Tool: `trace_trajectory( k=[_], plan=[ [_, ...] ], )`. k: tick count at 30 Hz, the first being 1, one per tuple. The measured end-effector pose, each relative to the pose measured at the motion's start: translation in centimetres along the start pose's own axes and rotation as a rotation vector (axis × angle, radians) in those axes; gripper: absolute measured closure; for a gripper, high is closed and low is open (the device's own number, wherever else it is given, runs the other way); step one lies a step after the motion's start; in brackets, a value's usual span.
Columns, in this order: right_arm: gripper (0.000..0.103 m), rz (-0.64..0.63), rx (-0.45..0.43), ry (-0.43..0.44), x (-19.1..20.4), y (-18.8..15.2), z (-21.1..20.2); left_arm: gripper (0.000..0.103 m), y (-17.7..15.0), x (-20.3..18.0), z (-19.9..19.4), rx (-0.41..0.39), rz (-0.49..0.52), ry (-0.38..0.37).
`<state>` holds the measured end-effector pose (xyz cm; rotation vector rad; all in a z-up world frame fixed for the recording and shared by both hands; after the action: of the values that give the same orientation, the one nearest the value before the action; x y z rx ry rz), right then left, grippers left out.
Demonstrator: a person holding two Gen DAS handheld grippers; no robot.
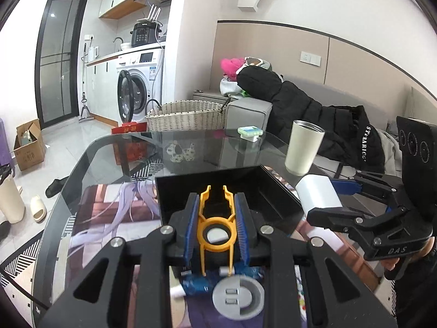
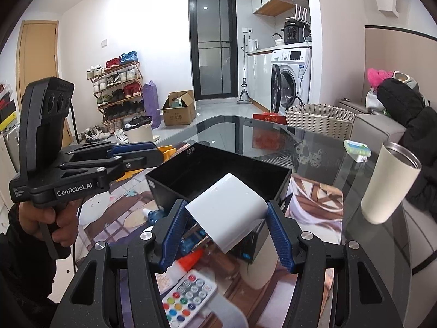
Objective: Organize rigid objects
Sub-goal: 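Carry the charger and yellow clip tool over the black box with both grippers, then open the right gripper to drop the charger while the left gripper drops the clip into the box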
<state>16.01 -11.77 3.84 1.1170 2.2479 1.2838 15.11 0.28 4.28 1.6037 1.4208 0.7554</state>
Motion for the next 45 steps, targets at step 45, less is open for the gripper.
trace_trajectory(
  k=[45],
  plan=[
    [0.043, -0.114, 0.142, -0.013, -1.1, 1.6, 9.4, 0.079, -0.9, -0.8, 8.0, 0.070, 0.112, 0.088]
  ],
)
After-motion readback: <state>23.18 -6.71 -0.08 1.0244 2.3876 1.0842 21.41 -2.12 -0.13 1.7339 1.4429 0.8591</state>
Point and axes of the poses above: each gripper's, at about its wrist camera, not at the fingertips, and z roughly the way its jaws point, x to its left, y to its top, the point moved 7 cm from there along z, roughly the way its jaws point, and after that the axes turned 3 degrees about y, right-handed, at the moved point
